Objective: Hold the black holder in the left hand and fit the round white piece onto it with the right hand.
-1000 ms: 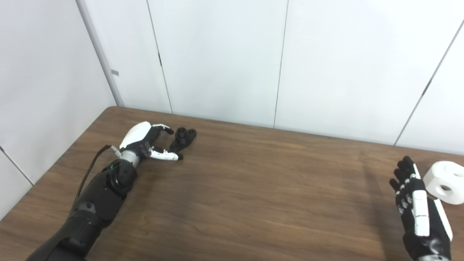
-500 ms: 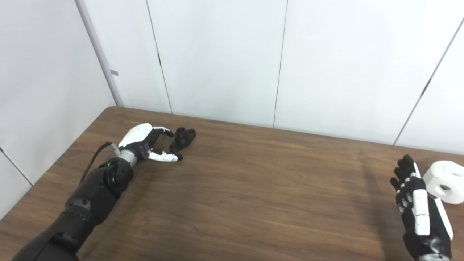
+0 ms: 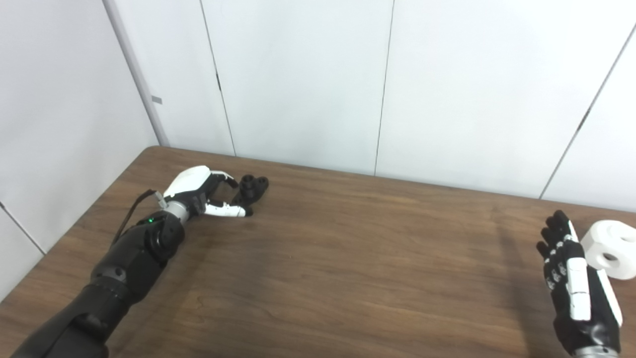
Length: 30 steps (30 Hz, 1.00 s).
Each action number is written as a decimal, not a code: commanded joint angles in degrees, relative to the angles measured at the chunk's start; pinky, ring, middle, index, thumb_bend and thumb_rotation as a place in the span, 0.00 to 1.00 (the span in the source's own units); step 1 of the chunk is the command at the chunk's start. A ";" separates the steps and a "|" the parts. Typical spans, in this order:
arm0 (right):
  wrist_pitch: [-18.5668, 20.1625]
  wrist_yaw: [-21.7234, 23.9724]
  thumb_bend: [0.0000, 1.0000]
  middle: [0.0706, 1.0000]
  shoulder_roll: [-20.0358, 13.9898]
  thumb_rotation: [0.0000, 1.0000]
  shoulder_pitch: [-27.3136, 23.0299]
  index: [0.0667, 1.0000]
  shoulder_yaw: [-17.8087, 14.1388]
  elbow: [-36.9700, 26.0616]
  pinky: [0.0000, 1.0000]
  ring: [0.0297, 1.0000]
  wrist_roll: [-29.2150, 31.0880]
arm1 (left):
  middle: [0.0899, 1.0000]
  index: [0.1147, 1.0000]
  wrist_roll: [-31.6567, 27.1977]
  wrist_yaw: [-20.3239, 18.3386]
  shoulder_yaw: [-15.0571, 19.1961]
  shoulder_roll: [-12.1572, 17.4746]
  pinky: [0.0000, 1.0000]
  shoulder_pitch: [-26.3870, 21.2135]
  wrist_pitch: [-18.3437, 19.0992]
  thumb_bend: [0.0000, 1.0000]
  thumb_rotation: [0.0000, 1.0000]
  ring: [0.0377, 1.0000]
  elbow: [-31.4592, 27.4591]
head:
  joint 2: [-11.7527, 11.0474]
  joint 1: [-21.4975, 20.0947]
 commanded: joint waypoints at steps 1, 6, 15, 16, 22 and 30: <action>-1.33 0.12 0.48 1.00 -0.60 0.98 -1.29 1.00 -0.47 -1.38 1.00 1.00 0.47 | 0.89 0.69 0.87 -2.76 -0.89 0.05 0.97 -0.18 1.84 0.93 0.51 0.94 1.08 | -0.01 0.06; -1.19 -0.28 0.48 1.00 -0.39 0.99 -1.05 1.00 -0.36 -1.83 1.00 1.00 -0.26 | 0.87 0.68 0.29 -1.39 -0.28 -1.07 0.97 -0.71 1.54 0.95 0.44 0.93 1.94 | -0.17 -0.29; -1.10 -0.38 0.49 1.00 -0.32 0.99 -1.09 1.00 -0.30 -2.73 1.00 1.00 -0.39 | 0.86 0.67 0.41 -0.39 -0.20 -2.18 0.93 -1.15 0.53 0.97 0.36 0.92 2.92 | 0.25 -0.77; -1.20 -0.41 0.48 1.00 -0.28 0.99 -1.19 1.00 -0.39 -2.61 1.00 1.00 -0.24 | 0.86 0.67 0.41 -0.43 -0.25 -2.20 0.93 -1.16 0.43 0.97 0.36 0.92 2.96 | 0.36 -0.96; -0.97 -0.91 0.52 1.00 -0.02 0.97 -1.53 1.00 -0.41 -2.65 0.99 1.00 -0.70 | 0.85 0.66 0.68 1.33 -0.59 -2.61 0.94 -1.14 -1.56 0.99 0.30 0.92 4.34 | 0.37 -1.43; -0.97 -1.16 0.50 1.00 0.25 0.99 -1.49 1.00 -0.35 -2.77 1.00 1.00 -0.75 | 0.84 0.65 0.77 3.76 -0.60 -3.60 0.97 -0.70 -2.59 1.00 0.23 0.91 4.73 | 0.66 -1.74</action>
